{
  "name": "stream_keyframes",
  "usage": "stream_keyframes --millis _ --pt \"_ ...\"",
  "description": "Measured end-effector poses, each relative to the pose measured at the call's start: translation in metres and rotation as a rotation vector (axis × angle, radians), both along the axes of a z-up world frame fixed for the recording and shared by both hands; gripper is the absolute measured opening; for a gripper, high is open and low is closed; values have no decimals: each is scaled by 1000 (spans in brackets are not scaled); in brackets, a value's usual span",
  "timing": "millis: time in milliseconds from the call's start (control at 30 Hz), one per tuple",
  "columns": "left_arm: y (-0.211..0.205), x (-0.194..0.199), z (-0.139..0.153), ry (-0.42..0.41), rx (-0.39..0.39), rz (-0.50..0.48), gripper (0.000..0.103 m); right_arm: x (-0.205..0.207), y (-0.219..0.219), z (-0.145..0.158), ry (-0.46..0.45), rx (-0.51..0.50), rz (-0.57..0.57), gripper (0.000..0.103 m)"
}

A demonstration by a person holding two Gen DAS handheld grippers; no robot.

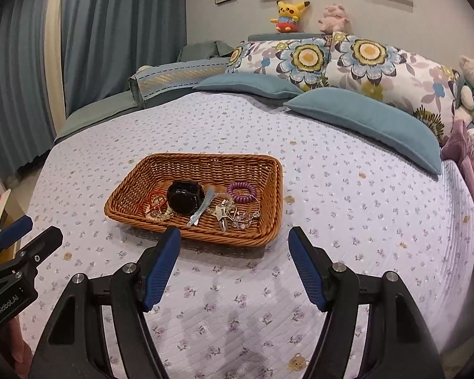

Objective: Organize jewelry

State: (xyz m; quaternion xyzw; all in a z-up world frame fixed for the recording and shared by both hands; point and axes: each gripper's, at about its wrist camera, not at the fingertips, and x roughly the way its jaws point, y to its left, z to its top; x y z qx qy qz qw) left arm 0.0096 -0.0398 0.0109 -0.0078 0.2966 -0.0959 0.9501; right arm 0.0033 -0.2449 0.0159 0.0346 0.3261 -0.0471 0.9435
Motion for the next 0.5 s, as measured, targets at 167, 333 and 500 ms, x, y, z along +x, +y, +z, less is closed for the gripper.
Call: stream_keyframes --millis 167,333,500 --pt "0 2 -3 11 -3 3 76 -1 4 2 -10 -24 5 72" --pt "-1 1 -4 15 -1 0 76 0 4 2 -5 -25 7 72" --pt "-1 0 -4 16 1 0 76 0 4 2 -3 -24 7 72"
